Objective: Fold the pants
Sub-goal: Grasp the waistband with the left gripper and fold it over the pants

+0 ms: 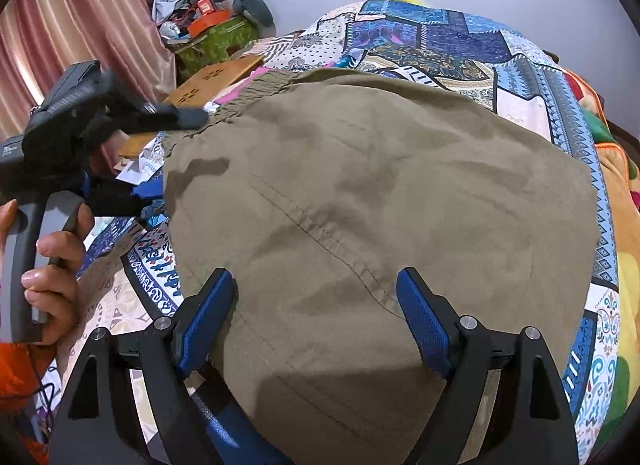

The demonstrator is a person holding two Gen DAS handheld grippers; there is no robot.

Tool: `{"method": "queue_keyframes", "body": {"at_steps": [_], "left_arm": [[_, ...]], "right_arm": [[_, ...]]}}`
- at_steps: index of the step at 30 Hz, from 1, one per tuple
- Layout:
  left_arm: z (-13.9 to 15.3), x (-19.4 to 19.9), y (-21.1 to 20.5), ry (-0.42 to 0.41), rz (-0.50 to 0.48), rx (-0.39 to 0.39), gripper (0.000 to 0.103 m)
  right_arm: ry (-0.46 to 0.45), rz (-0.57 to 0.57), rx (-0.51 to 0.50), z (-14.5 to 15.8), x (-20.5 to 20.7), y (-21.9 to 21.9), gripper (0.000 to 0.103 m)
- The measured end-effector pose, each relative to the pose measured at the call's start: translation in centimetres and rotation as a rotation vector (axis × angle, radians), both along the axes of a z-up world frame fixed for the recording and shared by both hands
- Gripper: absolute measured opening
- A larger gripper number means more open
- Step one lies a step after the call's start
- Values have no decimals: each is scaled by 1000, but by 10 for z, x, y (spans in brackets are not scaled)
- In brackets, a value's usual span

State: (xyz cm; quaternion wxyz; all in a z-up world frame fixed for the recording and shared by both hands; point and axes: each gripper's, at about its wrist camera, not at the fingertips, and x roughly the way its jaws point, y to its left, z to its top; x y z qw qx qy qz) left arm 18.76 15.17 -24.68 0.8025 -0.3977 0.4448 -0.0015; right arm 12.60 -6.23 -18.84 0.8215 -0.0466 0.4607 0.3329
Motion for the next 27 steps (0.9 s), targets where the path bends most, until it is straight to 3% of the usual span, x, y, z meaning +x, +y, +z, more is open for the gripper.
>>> {"method": "queue_keyframes", "body": {"at_steps": [3, 7, 9, 17, 20, 23, 25, 27], "left_arm": [[1, 3, -4, -6, -23, 55, 31], [13, 1, -18, -20, -64, 223, 24], [18, -2, -22, -33, -77, 262, 23], [32, -65, -22, -37, -52, 401, 23], [32, -92, -18, -16, -23, 383, 24], [22, -106, -10, 7, -29, 283, 30], [12, -114, 3, 29, 3, 192, 50], [5, -119, 14, 38, 29, 101, 58]], "right_arm": [[5, -5, 10, 0, 1, -3, 82], [3, -1, 11, 1, 0, -4, 82], [4, -7, 9, 1, 0, -5, 81], [25, -15, 27, 6, -7, -14, 78], [17, -6, 21, 8, -16, -13, 78], [-2, 7, 10, 9, -25, -10, 78], [-9, 3, 5, 8, -26, -10, 78], [5, -6, 15, 7, -23, -13, 78]]}}
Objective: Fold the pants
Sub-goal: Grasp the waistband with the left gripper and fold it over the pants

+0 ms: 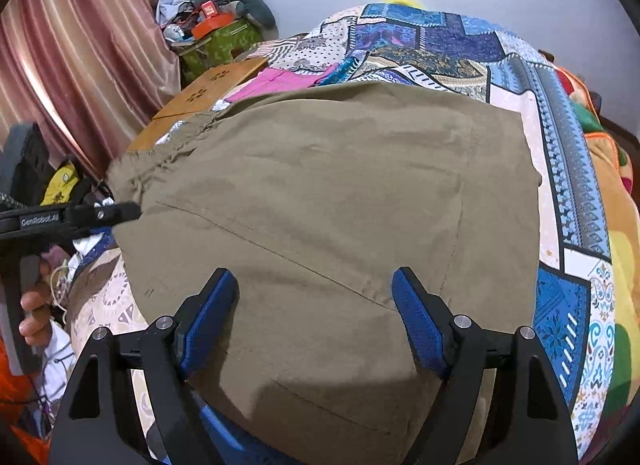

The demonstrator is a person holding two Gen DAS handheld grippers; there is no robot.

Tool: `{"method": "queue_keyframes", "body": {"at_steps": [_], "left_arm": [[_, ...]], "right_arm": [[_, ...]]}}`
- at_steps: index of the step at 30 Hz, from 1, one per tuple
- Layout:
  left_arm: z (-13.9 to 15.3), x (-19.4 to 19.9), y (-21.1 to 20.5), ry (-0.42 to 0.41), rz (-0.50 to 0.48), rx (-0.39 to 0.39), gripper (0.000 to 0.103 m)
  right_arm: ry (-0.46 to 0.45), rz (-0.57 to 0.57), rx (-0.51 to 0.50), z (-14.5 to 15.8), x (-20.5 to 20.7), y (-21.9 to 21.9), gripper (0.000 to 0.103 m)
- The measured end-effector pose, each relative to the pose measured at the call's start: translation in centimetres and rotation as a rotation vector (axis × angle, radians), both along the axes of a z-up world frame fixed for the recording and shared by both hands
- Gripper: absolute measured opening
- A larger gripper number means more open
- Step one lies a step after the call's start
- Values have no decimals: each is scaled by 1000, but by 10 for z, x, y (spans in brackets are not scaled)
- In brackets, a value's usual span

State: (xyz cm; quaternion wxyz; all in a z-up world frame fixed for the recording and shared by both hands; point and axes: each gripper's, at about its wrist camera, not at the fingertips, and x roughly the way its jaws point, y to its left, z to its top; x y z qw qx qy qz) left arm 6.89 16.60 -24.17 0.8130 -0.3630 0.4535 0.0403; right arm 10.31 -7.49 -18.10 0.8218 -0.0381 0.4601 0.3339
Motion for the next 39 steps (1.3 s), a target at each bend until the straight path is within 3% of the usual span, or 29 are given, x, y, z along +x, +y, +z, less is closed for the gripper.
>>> {"method": "queue_keyframes", "body": {"at_steps": [3, 9, 13, 15, 19, 27, 32, 35, 39], "left_arm": [[-10, -3, 15, -19, 22, -129, 60], [-27, 17, 36, -23, 103, -275, 62], [-25, 31, 37, -26, 112, -254, 62], [-19, 34, 32, -28, 105, -187, 51], [2, 38, 17, -62, 48, 17, 40], [32, 28, -9, -74, -39, 355, 37], [64, 13, -32, -117, -71, 633, 36], [88, 8, -50, -168, -80, 794, 34], [112, 10, -71, -235, -116, 859, 33]], "right_arm": [[7, -4, 1, 0, 2, -1, 78], [10, -2, 1, -2, 1, 0, 78], [10, -4, 2, -2, 0, 0, 78], [10, -11, 1, -1, 1, -1, 78], [14, -15, 3, -1, 1, -2, 78], [17, -24, 12, 2, -6, -11, 77], [5, -6, 16, 5, -15, -14, 77], [34, -54, 15, 6, -16, -24, 77], [54, -112, 72, 10, -19, -47, 77]]}}
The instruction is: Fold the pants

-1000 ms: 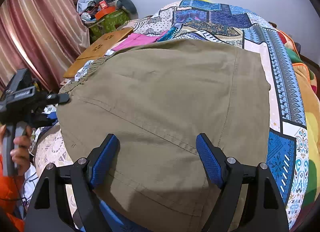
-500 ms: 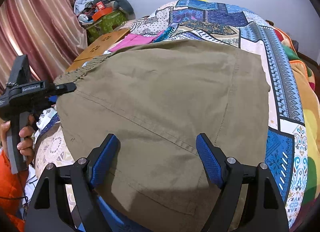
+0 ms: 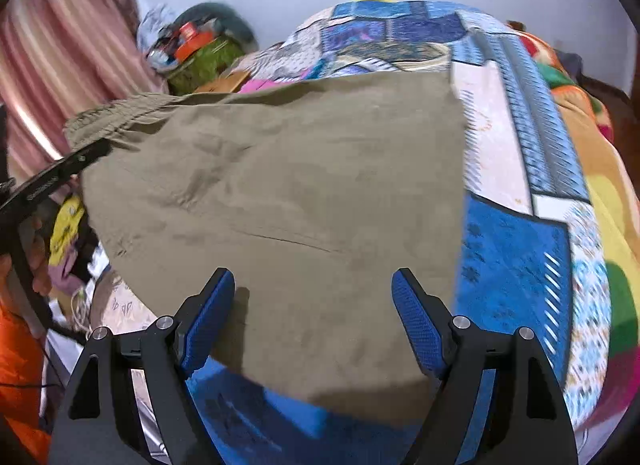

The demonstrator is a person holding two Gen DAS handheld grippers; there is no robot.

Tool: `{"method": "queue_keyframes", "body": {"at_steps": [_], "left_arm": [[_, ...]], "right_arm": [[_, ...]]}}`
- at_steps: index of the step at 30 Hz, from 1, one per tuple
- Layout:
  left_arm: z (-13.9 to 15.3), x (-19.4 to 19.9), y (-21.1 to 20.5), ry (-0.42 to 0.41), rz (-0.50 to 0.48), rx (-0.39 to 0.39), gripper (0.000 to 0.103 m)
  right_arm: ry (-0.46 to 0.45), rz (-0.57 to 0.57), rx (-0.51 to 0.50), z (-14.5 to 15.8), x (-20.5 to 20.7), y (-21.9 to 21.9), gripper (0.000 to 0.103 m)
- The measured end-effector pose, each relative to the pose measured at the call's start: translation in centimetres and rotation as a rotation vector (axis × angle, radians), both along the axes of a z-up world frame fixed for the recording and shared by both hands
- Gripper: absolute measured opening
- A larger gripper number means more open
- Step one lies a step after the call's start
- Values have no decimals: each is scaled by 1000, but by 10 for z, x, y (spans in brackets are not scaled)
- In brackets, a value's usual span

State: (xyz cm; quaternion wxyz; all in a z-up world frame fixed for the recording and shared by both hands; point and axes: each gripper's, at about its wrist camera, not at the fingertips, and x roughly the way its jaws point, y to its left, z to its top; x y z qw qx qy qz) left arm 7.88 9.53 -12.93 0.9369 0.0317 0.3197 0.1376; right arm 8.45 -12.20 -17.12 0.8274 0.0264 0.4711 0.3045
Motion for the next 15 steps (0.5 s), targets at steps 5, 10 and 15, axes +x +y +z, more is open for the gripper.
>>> {"method": "queue_keyframes", "body": {"at_steps": [5, 10, 15], "left_arm": [[26, 12, -31, -51, -97, -28, 31], [38, 27, -72, -78, -190, -31, 28], [40, 44, -111, -46, -319, -91, 27]], "right_arm": [[-28, -76, -62, -10, -7, -20, 78], [17, -124, 20, -23, -7, -30, 80], [3, -122, 13, -22, -7, -26, 80]]}}
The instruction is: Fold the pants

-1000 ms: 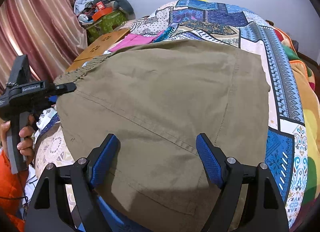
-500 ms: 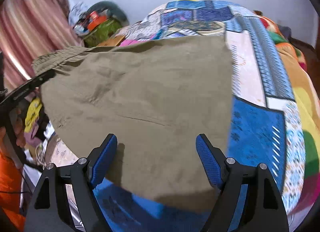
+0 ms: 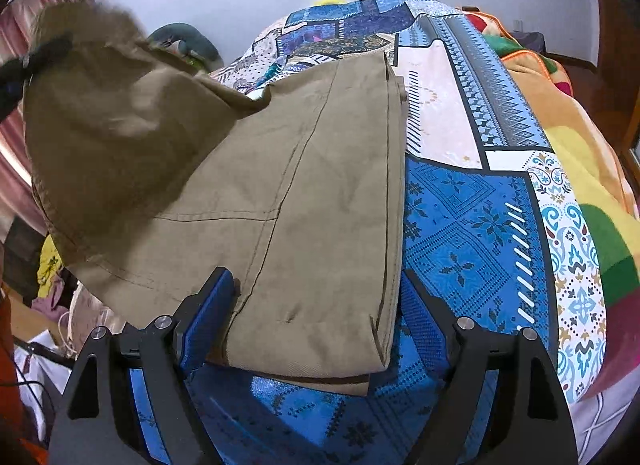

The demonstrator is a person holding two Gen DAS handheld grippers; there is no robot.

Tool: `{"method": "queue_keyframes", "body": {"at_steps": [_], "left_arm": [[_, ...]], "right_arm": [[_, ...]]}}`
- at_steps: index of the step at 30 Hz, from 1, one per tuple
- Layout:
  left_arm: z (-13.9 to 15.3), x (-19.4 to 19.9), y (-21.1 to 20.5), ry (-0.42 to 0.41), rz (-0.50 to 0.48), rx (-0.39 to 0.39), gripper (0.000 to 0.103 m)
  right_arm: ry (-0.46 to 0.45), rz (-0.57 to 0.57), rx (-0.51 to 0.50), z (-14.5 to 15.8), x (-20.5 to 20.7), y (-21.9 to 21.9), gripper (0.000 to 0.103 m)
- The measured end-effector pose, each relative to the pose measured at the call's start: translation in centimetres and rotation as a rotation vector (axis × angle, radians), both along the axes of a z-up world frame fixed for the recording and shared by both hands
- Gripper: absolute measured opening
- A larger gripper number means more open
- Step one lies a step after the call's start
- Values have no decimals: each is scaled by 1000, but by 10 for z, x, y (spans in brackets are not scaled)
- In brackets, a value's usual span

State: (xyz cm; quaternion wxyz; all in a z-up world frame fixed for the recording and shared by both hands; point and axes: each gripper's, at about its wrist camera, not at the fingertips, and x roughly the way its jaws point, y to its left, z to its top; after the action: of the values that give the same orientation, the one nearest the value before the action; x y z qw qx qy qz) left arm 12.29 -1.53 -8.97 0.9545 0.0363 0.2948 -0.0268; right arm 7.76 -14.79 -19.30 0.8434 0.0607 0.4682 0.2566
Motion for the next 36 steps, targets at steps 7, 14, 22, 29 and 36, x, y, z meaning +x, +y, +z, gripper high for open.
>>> {"method": "queue_keyframes", "body": {"at_steps": [7, 14, 22, 29, 36], "left_arm": [[-23, 28, -32, 157, -134, -160, 27], [-64, 45, -59, 329, -216, -257, 27], [-103, 52, -78, 515, -282, -250, 42], [-74, 43, -56, 465, -254, -284, 69], [-46, 64, 14, 329, -83, -188, 80]], "right_arm": [[-16, -13, 14, 9, -7, -11, 80], [-43, -88, -5, 19, -15, -43, 80], [-39, -173, -20, 17, -16, -67, 80], [-73, -206, -16, 31, -21, -74, 80], [-108, -181, 35, 53, -10, -65, 80]]}}
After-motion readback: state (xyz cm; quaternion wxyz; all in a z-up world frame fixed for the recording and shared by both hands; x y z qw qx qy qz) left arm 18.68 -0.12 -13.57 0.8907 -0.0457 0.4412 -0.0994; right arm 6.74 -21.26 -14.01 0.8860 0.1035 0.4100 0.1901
